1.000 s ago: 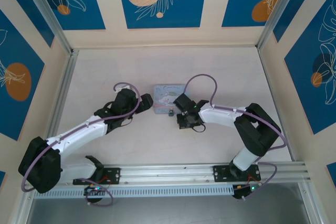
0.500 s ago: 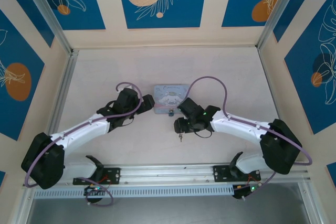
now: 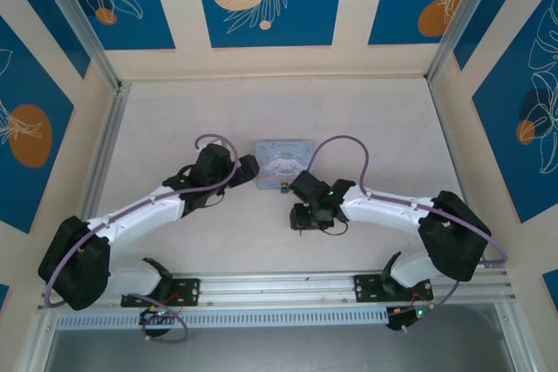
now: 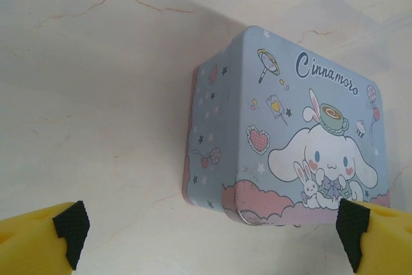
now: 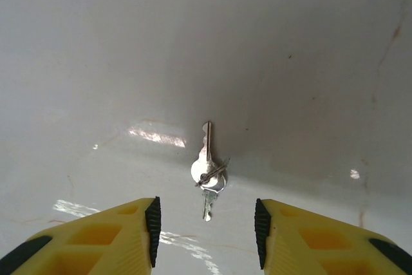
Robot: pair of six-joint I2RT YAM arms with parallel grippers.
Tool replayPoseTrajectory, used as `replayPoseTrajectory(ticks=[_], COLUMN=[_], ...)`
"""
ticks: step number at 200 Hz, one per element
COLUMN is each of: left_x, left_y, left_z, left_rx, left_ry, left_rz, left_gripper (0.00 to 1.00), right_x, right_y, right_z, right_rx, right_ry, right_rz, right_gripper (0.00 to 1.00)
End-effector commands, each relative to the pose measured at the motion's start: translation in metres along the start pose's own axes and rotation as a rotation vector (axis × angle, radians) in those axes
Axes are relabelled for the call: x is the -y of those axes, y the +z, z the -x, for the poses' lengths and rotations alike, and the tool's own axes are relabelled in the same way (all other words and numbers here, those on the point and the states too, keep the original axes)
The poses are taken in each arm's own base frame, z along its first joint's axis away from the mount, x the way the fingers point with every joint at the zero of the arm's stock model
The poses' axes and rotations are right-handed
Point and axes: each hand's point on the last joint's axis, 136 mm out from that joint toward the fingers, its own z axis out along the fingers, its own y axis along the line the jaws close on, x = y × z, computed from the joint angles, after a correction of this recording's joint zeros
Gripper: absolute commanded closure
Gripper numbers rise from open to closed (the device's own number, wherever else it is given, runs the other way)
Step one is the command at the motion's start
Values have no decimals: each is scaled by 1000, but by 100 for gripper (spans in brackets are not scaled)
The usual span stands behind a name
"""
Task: Unlock a padlock with a key
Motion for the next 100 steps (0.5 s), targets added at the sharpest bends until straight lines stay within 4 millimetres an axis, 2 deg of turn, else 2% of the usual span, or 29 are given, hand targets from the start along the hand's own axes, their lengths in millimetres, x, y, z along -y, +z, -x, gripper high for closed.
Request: replayPoseTrajectory(ticks=[1,42,100], left_x=[12,13,11], left_y=[1,3,4], left_z=[9,8,5], left_rx=[10,9,6], left_ry=[-10,-12,-14], left_rz=[-39,-46,-47], left_gripper=[0,0,0], right_x=[4,1,4], right_y=[12,27,36], right_z=[-7,-6,-1], right_rx=[-21,-35,-24], right_ry=[24,8,19], right_rz=[-56,-106,-151], right_gripper=[54,55,59])
